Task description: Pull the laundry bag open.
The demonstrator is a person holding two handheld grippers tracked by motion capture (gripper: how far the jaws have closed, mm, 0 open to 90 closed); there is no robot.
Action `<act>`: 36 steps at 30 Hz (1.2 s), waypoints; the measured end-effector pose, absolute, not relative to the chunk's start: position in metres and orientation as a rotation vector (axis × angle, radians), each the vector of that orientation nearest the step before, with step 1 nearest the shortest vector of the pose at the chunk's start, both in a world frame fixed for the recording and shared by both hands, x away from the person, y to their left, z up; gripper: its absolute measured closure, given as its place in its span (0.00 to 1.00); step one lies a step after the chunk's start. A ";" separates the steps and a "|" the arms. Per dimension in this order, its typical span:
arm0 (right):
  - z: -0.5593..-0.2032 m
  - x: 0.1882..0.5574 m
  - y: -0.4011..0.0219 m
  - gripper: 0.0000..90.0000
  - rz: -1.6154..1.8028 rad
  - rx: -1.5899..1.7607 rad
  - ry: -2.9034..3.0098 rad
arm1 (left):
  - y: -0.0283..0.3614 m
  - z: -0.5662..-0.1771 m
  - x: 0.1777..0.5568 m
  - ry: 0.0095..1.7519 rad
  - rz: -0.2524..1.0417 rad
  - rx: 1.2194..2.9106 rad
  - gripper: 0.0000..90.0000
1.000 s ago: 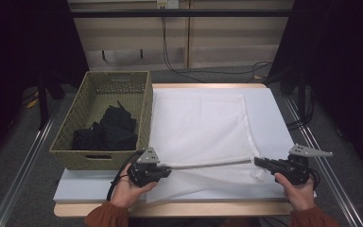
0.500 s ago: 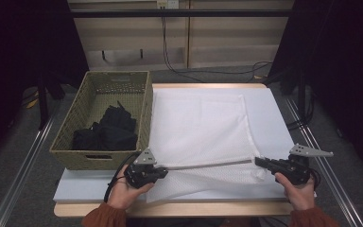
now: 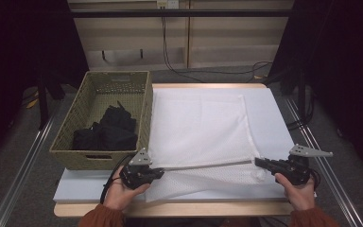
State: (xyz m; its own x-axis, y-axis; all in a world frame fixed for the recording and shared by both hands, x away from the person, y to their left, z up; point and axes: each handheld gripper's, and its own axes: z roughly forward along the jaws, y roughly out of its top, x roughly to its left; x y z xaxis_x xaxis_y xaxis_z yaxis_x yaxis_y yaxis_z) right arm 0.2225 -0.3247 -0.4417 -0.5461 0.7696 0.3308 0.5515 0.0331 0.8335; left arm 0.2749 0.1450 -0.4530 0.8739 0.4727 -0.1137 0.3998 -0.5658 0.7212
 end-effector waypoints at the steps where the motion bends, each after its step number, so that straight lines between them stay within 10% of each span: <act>1: -0.442 0.223 -0.325 0.97 1.517 1.368 2.094 | 0.146 -0.453 0.275 0.623 0.118 2.241 0.96; 36: -0.444 0.222 -0.325 0.97 1.504 1.383 2.085 | 0.166 -0.454 0.268 0.657 0.120 2.248 0.96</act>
State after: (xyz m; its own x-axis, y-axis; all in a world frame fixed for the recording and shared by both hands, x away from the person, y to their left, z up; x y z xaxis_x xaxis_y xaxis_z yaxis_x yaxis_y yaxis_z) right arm 0.2223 -0.3247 -0.4437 -0.5318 0.7821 0.3250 0.5549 0.0318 0.8313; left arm 0.2683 0.1662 -0.4536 0.8621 0.4931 -0.1169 0.4198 -0.5656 0.7099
